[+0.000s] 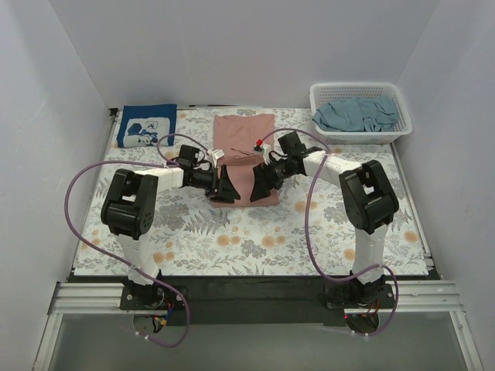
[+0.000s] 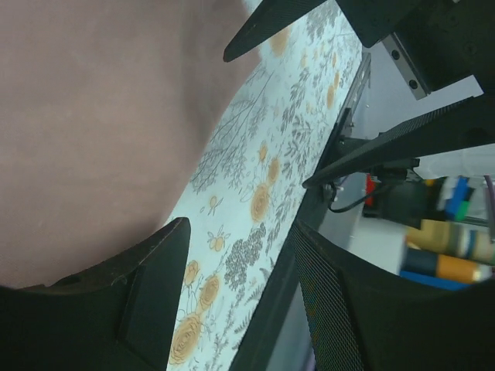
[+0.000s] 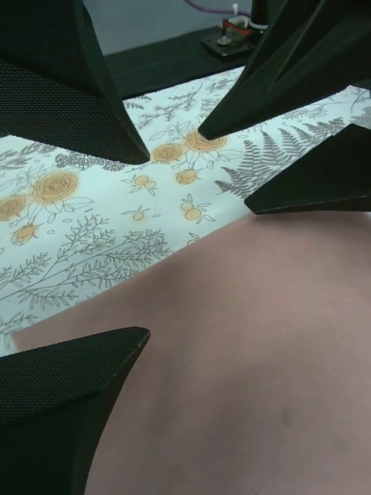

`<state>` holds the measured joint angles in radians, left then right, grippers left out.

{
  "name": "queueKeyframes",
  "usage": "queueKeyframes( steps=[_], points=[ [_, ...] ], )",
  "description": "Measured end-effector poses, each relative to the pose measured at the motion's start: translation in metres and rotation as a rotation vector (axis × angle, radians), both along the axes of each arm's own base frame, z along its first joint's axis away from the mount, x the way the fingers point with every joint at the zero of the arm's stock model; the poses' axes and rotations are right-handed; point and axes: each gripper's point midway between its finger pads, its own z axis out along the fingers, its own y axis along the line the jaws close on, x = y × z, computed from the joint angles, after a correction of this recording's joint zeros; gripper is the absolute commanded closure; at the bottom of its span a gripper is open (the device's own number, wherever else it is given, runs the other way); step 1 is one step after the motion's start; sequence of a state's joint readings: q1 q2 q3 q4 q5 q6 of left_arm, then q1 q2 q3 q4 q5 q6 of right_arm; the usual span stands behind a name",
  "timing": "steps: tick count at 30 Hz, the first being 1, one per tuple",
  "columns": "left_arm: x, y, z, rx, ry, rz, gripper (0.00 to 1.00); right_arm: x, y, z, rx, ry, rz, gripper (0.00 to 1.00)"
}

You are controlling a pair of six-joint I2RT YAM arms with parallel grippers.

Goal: Fold and stack the t-shirts
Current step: Fold the tshirt

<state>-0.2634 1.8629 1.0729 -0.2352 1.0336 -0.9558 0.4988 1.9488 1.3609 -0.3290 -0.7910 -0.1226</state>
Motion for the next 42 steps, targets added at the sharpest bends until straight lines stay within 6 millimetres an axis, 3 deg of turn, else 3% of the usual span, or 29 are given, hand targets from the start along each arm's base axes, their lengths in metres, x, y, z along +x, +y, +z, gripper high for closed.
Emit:
queueKeyframes(
  steps=[4,6,14,21,25,27,28,32,36,42],
  points=[
    [-0.020,0.007,-0.036,0.024,0.157,0.030,0.44,-0.017,-0.010,-0.040,-0.020,0.183,-0.039,0.10],
    [-0.026,0.014,-0.050,0.029,0.226,0.050,0.44,-0.015,-0.016,-0.040,0.014,0.218,-0.066,0.11],
    [-0.023,0.046,-0.049,-0.069,0.324,0.123,0.44,-0.021,-0.030,-0.040,0.098,0.244,-0.093,0.12],
    [-0.042,0.056,-0.043,-0.069,0.297,0.103,0.46,-0.034,-0.048,-0.029,0.038,0.232,-0.096,0.15],
    [-0.043,0.060,-0.015,-0.052,0.127,0.052,0.47,-0.037,-0.058,-0.005,0.006,0.119,-0.069,0.26],
    [-0.033,0.062,0.004,-0.028,-0.022,0.025,0.48,-0.032,-0.063,0.007,-0.010,0.016,-0.051,0.32],
    [-0.025,0.064,0.014,-0.007,-0.114,0.011,0.50,-0.029,-0.066,0.012,-0.027,-0.055,-0.035,0.39],
    [-0.001,0.068,0.034,0.135,-0.509,-0.070,0.54,-0.021,-0.073,0.012,-0.115,-0.256,0.032,0.50],
    [-0.012,0.048,0.018,0.252,-0.812,-0.267,0.56,-0.022,-0.067,-0.003,-0.215,-0.409,0.134,0.50],
    [-0.035,0.040,-0.033,0.360,-0.997,-0.465,0.58,-0.037,-0.068,-0.039,-0.324,-0.599,0.303,0.47]
  ],
)
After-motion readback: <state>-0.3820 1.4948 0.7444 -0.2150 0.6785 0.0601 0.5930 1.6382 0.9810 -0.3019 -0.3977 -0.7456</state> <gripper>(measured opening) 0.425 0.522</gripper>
